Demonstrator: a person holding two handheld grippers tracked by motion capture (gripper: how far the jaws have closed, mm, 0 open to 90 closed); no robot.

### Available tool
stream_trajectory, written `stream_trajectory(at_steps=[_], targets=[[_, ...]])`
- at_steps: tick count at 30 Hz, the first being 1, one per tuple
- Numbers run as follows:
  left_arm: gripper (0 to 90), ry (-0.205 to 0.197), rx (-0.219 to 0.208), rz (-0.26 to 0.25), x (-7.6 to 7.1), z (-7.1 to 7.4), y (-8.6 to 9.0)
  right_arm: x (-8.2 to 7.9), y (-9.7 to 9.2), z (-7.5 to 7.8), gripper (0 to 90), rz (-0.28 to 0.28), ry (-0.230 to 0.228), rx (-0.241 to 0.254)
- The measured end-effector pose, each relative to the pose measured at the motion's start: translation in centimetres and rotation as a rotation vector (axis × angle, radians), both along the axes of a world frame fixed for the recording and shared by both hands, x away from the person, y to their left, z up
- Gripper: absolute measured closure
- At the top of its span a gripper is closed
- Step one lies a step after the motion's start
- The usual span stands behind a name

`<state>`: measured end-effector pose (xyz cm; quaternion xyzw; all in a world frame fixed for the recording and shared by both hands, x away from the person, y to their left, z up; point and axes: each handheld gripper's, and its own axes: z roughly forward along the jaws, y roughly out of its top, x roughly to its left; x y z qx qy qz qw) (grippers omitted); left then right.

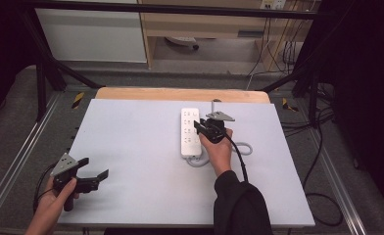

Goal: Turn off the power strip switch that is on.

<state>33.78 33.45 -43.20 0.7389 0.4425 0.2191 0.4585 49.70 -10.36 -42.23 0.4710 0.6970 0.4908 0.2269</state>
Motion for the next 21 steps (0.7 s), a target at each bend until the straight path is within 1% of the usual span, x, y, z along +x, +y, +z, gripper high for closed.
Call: stream_trajectory(at_steps=[1, 2, 3, 4, 5, 6, 7, 8, 11, 12, 16, 17, 18, 19, 20, 21], targets=[[6.9, 0.0, 0.0, 0.0, 0.0, 0.0, 0.0, 0.0, 0.0, 0.2, 61.2, -0.002, -0.002, 0.007], [6.9, 0.0, 0.0, 0.0, 0.0, 0.0, 0.0, 0.0, 0.0, 0.2, 61.2, -0.002, -0.002, 0.007], [6.9, 0.0, 0.0, 0.001, 0.0, 0.0, 0.0, -0.1, -0.1, 0.3, 55.3, -0.002, -0.002, 0.016], [6.9, 0.0, 0.0, 0.001, 0.0, 0.0, 0.0, -0.1, -0.1, 0.3, 55.3, -0.002, -0.002, 0.016], [6.9, 0.001, 0.0, 0.001, 0.0, 0.0, 0.1, -0.1, -0.2, 0.6, 49.8, -0.003, -0.002, 0.029], [6.9, 0.002, -0.001, 0.0, 0.0, 0.0, 0.1, -0.1, -0.2, 0.6, 49.8, -0.003, -0.002, 0.029], [6.9, 0.0, -0.002, 0.0, 0.0, 0.0, 0.1, -0.1, -0.3, 0.8, 45.0, -0.003, -0.001, 0.038], [6.9, 0.001, 0.0, 0.0, 0.0, 0.0, 0.1, -0.1, -0.3, 0.8, 45.0, -0.003, -0.001, 0.038], [6.9, 0.001, 0.001, -0.002, -0.1, 0.0, 0.1, -0.3, -0.3, 1.2, 37.0, 0.006, 0.003, 0.05], [6.9, 0.001, 0.001, -0.002, -0.1, 0.0, 0.1, -0.3, -0.3, 1.2, 37.0, 0.006, 0.003, 0.05], [6.9, 0.001, 0.001, -0.001, -0.1, 0.0, 0.1, -0.5, -0.2, 1.7, 29.2, 0.013, 0.0, 0.048], [6.9, 0.0, -0.001, -0.001, -0.1, 0.0, 0.1, -0.6, -0.2, 1.9, 24.4, 0.014, -0.001, 0.045], [6.9, 0.0, -0.001, -0.002, -0.1, 0.0, 0.1, -0.6, -0.2, 1.9, 24.4, 0.014, -0.001, 0.045], [6.9, 0.0, 0.0, -0.003, -0.1, 0.0, 0.1, -0.7, -0.2, 2.1, 20.1, 0.013, 0.0, 0.045], [6.9, 0.0, 0.001, -0.003, -0.1, 0.0, 0.0, -0.7, -0.2, 2.1, 20.1, 0.013, 0.0, 0.045], [6.9, 0.0, 0.0, -0.004, -0.1, 0.0, 0.0, -0.9, -0.3, 2.3, 16.1, 0.013, 0.0, 0.043]])
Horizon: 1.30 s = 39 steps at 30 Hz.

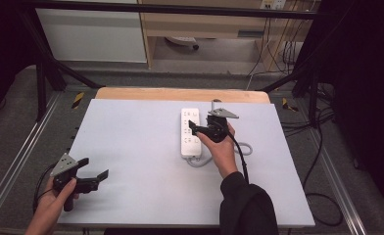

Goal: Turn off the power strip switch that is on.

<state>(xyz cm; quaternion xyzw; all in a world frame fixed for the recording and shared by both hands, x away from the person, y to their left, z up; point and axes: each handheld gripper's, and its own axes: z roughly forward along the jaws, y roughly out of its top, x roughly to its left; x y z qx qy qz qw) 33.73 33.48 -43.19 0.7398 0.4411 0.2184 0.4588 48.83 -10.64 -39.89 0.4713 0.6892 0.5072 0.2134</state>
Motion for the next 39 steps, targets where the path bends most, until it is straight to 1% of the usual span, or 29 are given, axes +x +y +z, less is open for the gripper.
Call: stream_trajectory(at_steps=[1, 2, 3, 6, 16, 19, 20, 21, 24, 28, 32, 34, 35, 36, 37, 38, 39], targets=[[6.9, 0.0, 0.001, -0.001, 0.0, 0.0, 0.0, 0.0, 0.0, 0.0, 16.1, 0.0, 0.0, 0.0], [6.9, 0.0, 0.002, -0.001, 0.0, 0.0, 0.0, -0.2, -0.1, 0.2, 12.6, -0.002, 0.0, -0.002], [6.9, 0.001, 0.003, -0.002, 0.0, 0.0, 0.0, -0.2, -0.1, 0.2, 12.6, -0.002, 0.0, -0.002], [6.9, 0.002, 0.006, 0.0, 0.0, 0.0, 0.0, -0.5, -0.4, 0.7, 7.7, -0.001, -0.002, -0.001], [6.9, -0.001, 0.002, 0.005, -0.1, 0.0, 0.1, -1.6, -1.4, 2.0, 6.0, 0.006, -0.032, -0.019], [6.8, -0.001, 0.0, 0.006, -0.1, 0.0, 0.1, -2.0, -1.7, 2.4, 6.2, -0.007, -0.042, -0.042], [6.8, -0.002, 0.002, 0.006, -0.1, 0.0, 0.1, -2.3, -2.1, 2.6, 6.3, 0.003, -0.05, -0.044], [6.8, 0.001, 0.002, 0.007, -0.1, 0.0, 0.2, -2.3, -2.1, 2.6, 6.3, 0.003, -0.05, -0.044], [6.8, 0.001, -0.001, 0.01, -0.1, 0.0, 0.3, -2.8, -2.8, 2.9, 6.2, 0.016, -0.06, -0.03], [6.8, 0.001, 0.0, 0.013, -0.1, 0.0, 0.4, -3.5, -3.9, 3.1, 6.2, 0.025, -0.073, -0.025], [6.8, 0.002, 0.0, 0.014, -0.1, 0.0, 0.3, -4.4, -5.0, 3.3, 6.2, 0.039, -0.085, -0.031], [6.8, 0.002, 0.0, 0.015, -0.1, 0.0, 0.3, -5.0, -5.9, 3.3, 6.2, 0.04, -0.086, -0.027], [6.8, 0.002, 0.0, 0.015, -0.1, 0.0, 0.3, -5.0, -5.9, 3.3, 6.2, 0.04, -0.086, -0.027], [6.7, 0.002, 0.0, 0.016, -0.1, 0.0, 0.3, -5.5, -6.4, 3.4, 6.2, 0.04, -0.091, -0.028], [6.7, 0.002, 0.0, 0.017, -0.1, 0.0, 0.4, -5.5, -6.4, 3.4, 6.2, 0.04, -0.091, -0.028], [6.8, 0.002, -0.001, 0.016, -0.1, 0.0, 0.4, -5.9, -7.0, 3.4, 6.4, 0.041, -0.094, -0.024], [6.8, 0.002, -0.002, 0.018, -0.1, 0.0, 0.4, -5.9, -7.0, 3.4, 6.4, 0.041, -0.094, -0.024]])
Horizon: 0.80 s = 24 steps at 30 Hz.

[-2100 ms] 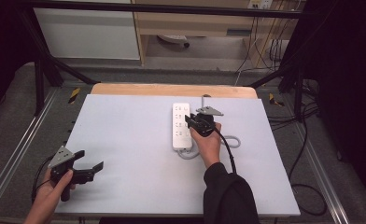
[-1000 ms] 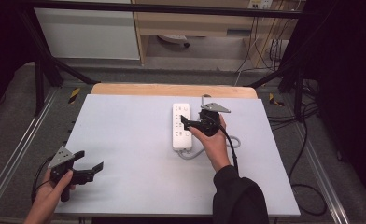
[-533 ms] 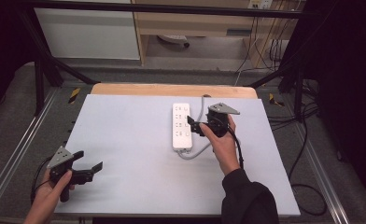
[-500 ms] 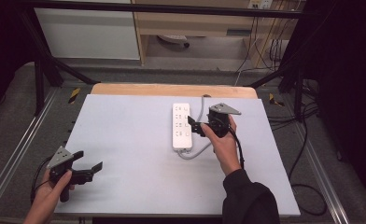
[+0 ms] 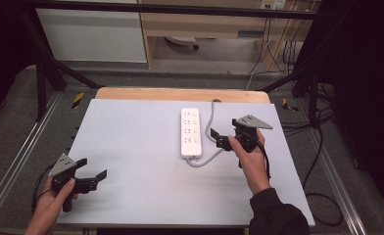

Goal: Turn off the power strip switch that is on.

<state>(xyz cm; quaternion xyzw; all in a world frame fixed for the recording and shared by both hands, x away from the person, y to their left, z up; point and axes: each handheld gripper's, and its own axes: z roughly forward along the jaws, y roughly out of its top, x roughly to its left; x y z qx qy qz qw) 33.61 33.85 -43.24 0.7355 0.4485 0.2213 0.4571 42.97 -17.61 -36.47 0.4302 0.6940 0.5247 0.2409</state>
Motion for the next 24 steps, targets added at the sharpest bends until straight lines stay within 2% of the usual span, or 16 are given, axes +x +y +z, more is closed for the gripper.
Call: stream_trajectory(at_steps=[11, 24], targets=[[6.7, -0.003, -0.001, 0.003, -0.1, 0.0, 0.1, -2.0, -3.0, -0.4, 6.7, -0.024, -0.002, 0.018], [6.6, -0.008, -0.007, 0.005, -0.2, 0.1, 0.2, -4.2, -6.8, -1.7, 7.2, -0.093, -0.019, 0.03]])
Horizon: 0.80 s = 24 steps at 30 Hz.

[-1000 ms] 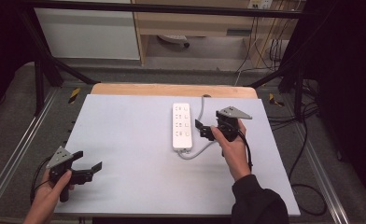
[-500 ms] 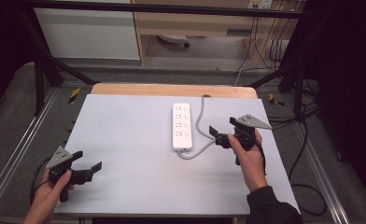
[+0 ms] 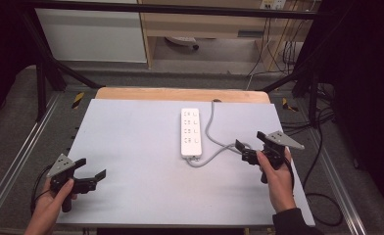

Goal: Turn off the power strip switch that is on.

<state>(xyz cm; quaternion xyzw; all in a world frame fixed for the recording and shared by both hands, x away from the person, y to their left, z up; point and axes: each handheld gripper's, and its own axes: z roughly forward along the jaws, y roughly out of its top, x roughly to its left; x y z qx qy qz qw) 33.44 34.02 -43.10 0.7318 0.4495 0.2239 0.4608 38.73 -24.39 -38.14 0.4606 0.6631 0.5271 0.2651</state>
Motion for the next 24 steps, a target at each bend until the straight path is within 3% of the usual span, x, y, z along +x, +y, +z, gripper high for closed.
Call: stream_trajectory(at_steps=[13, 20, 24], targets=[[6.5, -0.002, -0.004, 0.002, -0.1, 0.1, 0.0, -2.4, -3.1, -3.3, 7.4, -0.054, 0.02, -0.032], [6.5, -0.003, -0.003, 0.003, -0.1, 0.1, 0.0, -3.1, -3.2, -4.8, 7.1, -0.051, 0.052, -0.049], [6.5, -0.005, 0.0, 0.003, -0.1, 0.1, 0.0, -2.9, -2.5, -5.7, 6.4, -0.047, 0.103, -0.103]])
